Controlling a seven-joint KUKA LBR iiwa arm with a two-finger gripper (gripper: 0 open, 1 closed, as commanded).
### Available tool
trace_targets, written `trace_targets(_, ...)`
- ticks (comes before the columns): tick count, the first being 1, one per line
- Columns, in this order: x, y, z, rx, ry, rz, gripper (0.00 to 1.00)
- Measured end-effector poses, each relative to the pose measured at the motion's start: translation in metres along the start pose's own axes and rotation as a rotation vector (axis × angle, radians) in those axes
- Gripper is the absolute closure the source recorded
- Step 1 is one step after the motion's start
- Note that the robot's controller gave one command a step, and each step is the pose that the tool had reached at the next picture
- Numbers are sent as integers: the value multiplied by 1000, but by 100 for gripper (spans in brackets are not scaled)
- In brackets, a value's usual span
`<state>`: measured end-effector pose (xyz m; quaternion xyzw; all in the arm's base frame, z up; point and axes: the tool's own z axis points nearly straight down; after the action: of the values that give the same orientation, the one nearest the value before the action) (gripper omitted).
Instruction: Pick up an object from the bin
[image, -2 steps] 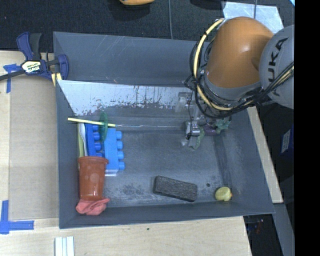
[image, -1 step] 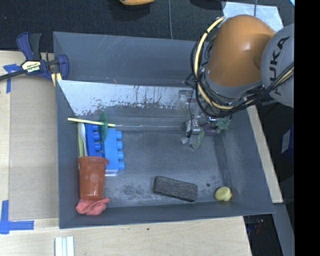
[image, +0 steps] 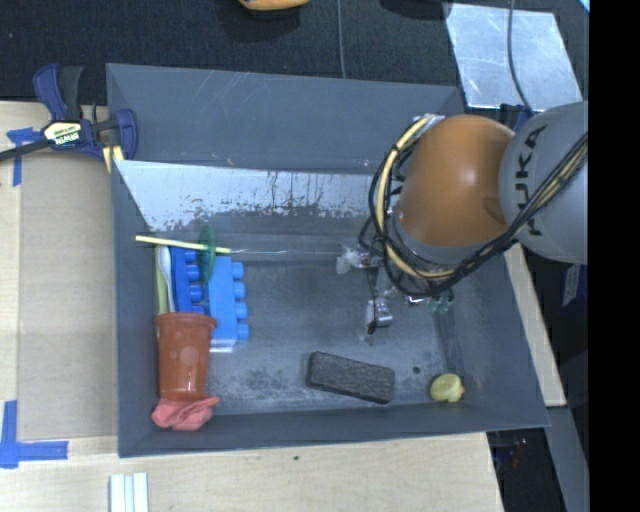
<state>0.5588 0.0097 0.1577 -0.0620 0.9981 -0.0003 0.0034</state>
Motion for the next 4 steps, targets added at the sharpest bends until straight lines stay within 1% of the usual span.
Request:
trace_targets(1, 51, 25, -3, 1, -9, -15, 0)
trace_targets(2, 72, 16, 59, 0, 5, -32, 0)
trace_targets(3, 74, 9, 86, 3, -26, -76, 0)
trace_targets(4, 73, 5, 84, -1, -12, 117, 100)
